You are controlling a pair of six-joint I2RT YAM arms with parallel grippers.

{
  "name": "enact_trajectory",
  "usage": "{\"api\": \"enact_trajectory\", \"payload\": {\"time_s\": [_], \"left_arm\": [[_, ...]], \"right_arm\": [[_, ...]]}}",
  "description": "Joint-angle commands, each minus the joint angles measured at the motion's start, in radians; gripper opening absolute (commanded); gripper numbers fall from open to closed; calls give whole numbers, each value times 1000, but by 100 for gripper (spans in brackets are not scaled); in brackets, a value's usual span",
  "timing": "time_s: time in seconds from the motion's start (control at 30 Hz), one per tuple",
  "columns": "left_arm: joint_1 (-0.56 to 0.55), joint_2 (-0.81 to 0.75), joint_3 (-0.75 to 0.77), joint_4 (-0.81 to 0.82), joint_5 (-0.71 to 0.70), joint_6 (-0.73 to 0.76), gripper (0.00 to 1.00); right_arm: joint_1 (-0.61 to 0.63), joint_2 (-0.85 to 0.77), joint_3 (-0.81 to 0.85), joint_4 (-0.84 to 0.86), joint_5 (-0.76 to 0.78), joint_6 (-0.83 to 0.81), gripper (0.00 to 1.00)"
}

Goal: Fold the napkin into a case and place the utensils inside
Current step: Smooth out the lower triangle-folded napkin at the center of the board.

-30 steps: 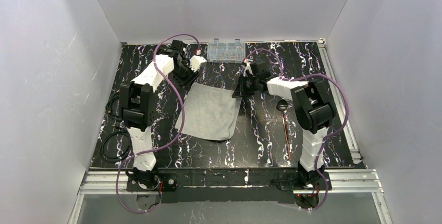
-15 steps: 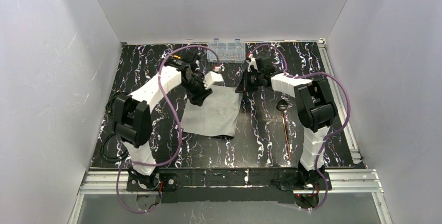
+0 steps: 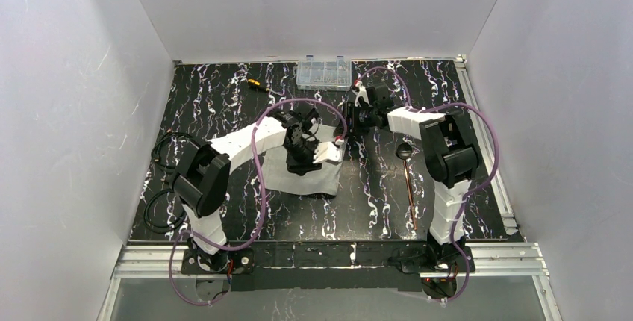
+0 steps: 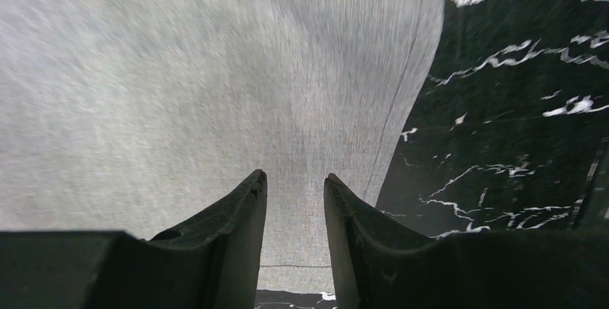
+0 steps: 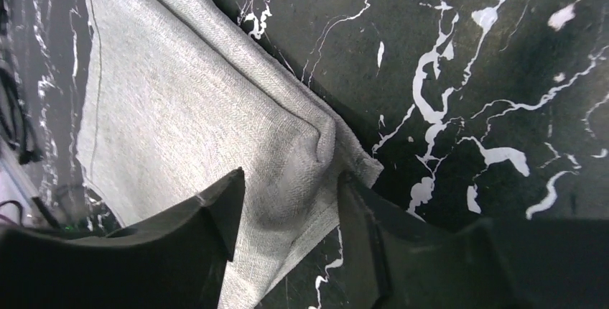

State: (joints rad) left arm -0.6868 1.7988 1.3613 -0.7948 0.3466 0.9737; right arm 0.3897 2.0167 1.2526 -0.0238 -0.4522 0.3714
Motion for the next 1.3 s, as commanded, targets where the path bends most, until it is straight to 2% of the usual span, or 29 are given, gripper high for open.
{"api": "enact_trajectory", "payload": {"time_s": [0.0, 0.1, 0.13, 0.2, 0.27, 0.37, 0.53, 0.77, 0.87, 1.07, 1.27], "left_arm": [[36, -43, -86, 83, -71, 44, 33], [125, 2, 17, 26, -15, -35, 31], [161, 16, 54, 7, 8, -55, 31], [219, 28, 81, 19, 21, -68, 30], [262, 30, 84, 54, 23, -73, 30], [294, 65, 105, 77, 13, -78, 30], [309, 178, 195, 115, -15, -118, 30], [317, 343, 372, 148, -142, -137, 29], [318, 386, 396, 188, -230, -139, 29], [323, 410, 405, 273, -315, -187, 29], [324, 419, 413, 301, -326, -203, 30]], "right_arm": [[-6, -78, 22, -27, 87, -53, 65], [-8, -161, 49, -64, 151, -71, 69], [-7, -187, 50, -73, 153, -71, 67], [-7, -227, 23, -58, 114, -40, 53], [0, -243, -39, 0, 52, 13, 44], [6, -237, -123, 89, -7, 80, 42], [8, -155, -137, 232, -124, 184, 35], [-38, -44, -133, 299, -124, 216, 32], [-59, -22, -148, 311, -122, 219, 31], [-64, 12, -164, 309, -111, 203, 30], [-65, 28, -116, 220, -61, 139, 29]]}}
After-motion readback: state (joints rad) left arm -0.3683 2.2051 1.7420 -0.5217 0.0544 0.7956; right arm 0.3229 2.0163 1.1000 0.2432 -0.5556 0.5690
